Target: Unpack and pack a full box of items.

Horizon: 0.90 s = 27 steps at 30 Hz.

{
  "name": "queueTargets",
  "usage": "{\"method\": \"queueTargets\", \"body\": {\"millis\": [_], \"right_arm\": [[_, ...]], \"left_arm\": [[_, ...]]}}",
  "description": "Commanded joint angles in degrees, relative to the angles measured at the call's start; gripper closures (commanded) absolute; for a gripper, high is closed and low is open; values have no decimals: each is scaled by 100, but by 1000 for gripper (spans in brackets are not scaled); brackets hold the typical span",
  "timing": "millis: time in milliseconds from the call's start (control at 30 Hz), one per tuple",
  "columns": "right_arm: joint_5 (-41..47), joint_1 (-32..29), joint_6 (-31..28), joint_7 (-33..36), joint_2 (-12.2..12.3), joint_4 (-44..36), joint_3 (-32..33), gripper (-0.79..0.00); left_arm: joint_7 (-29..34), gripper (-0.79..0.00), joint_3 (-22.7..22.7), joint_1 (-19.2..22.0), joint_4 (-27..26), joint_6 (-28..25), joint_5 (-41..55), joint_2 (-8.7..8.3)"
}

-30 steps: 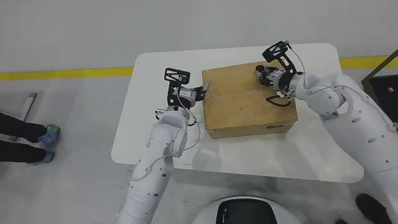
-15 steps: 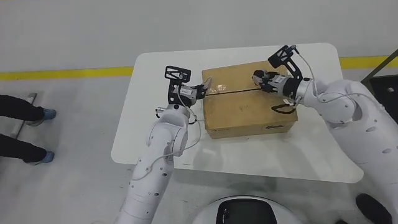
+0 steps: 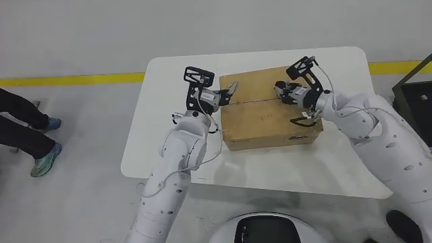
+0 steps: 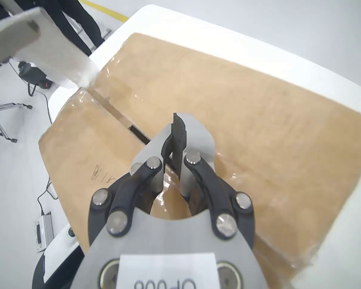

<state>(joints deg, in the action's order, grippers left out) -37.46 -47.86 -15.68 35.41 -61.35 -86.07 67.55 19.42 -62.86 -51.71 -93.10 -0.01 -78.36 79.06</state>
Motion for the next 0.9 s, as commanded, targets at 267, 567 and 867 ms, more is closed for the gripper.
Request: {"method": "queueTargets", "body": {"millis": [267,567,867], "right_arm": [[220,-203,434,-32,191,-191,1319,0],[392,-720,614,-2,296,-343,2013,0],[1078,-925,708,327,349,-406,2443,-240]], "left_arm": [[-61,-785,764,715,516,-370,55,213],[-117,-785,1578,1316,1083,-822,285,496],[-180,-785,2045,1662,1349,-1042,534,749]]}}
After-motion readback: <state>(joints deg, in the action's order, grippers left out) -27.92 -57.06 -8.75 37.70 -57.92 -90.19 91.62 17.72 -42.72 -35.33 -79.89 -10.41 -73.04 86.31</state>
